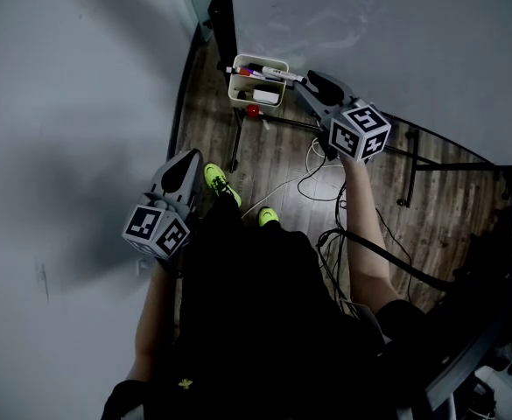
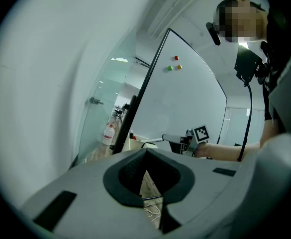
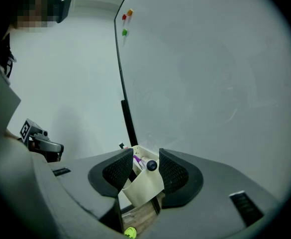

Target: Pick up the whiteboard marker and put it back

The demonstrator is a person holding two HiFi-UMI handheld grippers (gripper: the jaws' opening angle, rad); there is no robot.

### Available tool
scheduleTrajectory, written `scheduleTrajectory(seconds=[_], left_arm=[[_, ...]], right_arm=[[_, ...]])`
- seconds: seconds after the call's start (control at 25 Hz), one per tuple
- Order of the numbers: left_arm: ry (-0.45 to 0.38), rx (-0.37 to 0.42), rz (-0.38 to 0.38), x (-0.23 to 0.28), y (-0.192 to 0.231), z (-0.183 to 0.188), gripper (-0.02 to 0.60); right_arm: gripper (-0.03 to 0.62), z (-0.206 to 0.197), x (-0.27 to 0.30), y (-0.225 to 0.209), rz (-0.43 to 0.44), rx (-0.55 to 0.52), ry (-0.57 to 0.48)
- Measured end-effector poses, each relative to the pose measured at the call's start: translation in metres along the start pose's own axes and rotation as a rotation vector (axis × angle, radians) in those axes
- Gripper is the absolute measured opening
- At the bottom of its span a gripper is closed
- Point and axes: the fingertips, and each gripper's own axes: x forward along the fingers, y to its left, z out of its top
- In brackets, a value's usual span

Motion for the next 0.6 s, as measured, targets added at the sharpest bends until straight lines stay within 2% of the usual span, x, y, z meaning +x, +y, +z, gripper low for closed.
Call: scheduleTrajectory(seconds=[0.28, 0.6], left_arm=[[-0.024, 0.026, 0.014, -0.005, -0.021, 0.004, 0.032], [-0.062, 0.014, 0.083, -0.033, -0.053, -0.007, 0.032]], right_arm=[[0.14, 0.008, -0.023, 0.009, 0.021, -0.014, -0.027], [0.14, 0.005, -0.063, 0.036, 0.089, -0.056, -0.017]])
